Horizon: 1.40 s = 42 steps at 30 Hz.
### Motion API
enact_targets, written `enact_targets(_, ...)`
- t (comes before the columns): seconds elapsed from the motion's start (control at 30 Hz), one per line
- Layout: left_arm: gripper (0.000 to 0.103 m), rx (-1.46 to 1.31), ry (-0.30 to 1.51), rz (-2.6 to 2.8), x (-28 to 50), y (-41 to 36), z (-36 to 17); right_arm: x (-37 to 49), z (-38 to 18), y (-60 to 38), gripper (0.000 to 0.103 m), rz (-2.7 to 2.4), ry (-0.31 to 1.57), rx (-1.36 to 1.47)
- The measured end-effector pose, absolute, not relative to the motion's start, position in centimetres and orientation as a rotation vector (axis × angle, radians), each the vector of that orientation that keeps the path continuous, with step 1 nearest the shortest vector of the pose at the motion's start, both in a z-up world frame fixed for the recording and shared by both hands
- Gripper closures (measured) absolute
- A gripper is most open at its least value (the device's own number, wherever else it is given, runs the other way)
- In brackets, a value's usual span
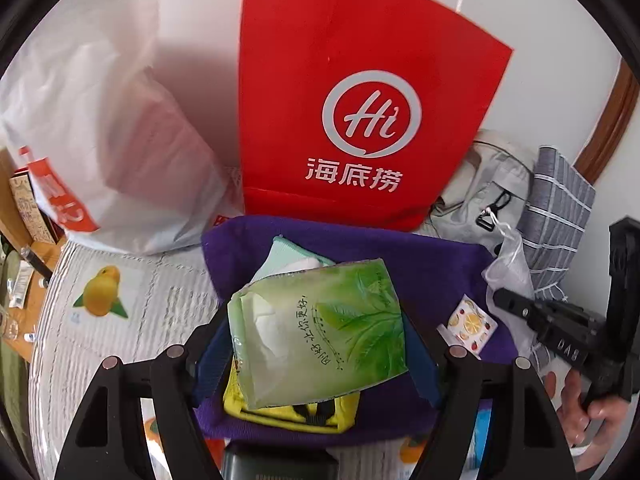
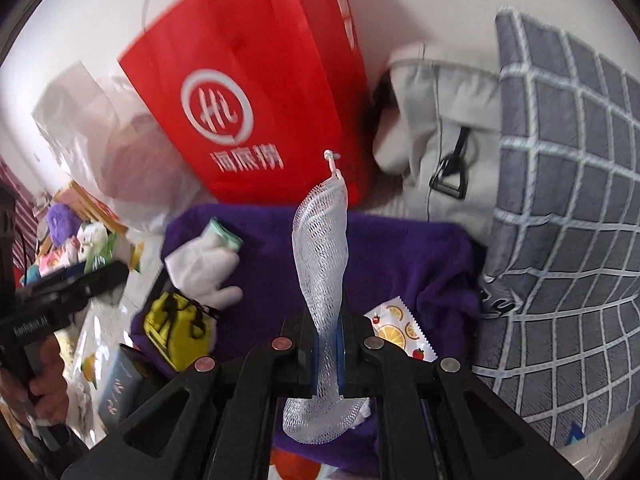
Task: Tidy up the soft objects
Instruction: 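Carry the green-leaf packet with the left tool while the right carries the net bag to the towel, then release the green-leaf packet onto the towel with the left tool while the right drops the net bag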
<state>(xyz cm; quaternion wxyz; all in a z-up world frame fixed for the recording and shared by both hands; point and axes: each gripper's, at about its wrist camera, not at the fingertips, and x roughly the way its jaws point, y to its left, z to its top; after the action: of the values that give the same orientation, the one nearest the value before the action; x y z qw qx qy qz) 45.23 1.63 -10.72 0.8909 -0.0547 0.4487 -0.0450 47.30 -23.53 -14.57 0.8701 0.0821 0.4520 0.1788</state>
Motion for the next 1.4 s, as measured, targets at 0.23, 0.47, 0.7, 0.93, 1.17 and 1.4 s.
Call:
enact_targets(0.23,0.028,-0.139,0.960,-0.131,47.7,0.4,-12.5,48.6,-17.0,-23.2,0.094,0.376,1.007,0.153)
enact_targets(0.47,0.028,-0.144,1.005,-0.171,49.3,-0.5,-14.4,49.4,-18.3,-23.1,0.094,0.374,1.032,0.175)
enact_targets(0.7,0.028,-0.137,1.052,-0.169,50.1,-0.9,-16.1,49.8,-19.5,-22.5,0.082,0.371,1.064,0.176)
enact_targets(0.93,0.027,-0.153,1.058,-0.172,50.4,-0.7,-16.5,50.0,-19.8,-22.4,0.052,0.388,1.059,0.197)
enact_targets(1.17,0.027,-0.163,1.062,-0.187,50.4,-0.8,-16.6,49.9,-19.0,-23.0,0.040,0.354,1.049,0.199)
enact_targets(1.4,0.026,-0.150,1.069,-0.185,50.3,-1.3,-16.1,49.1,-17.5,-22.6,0.040,0.356,1.010,0.158)
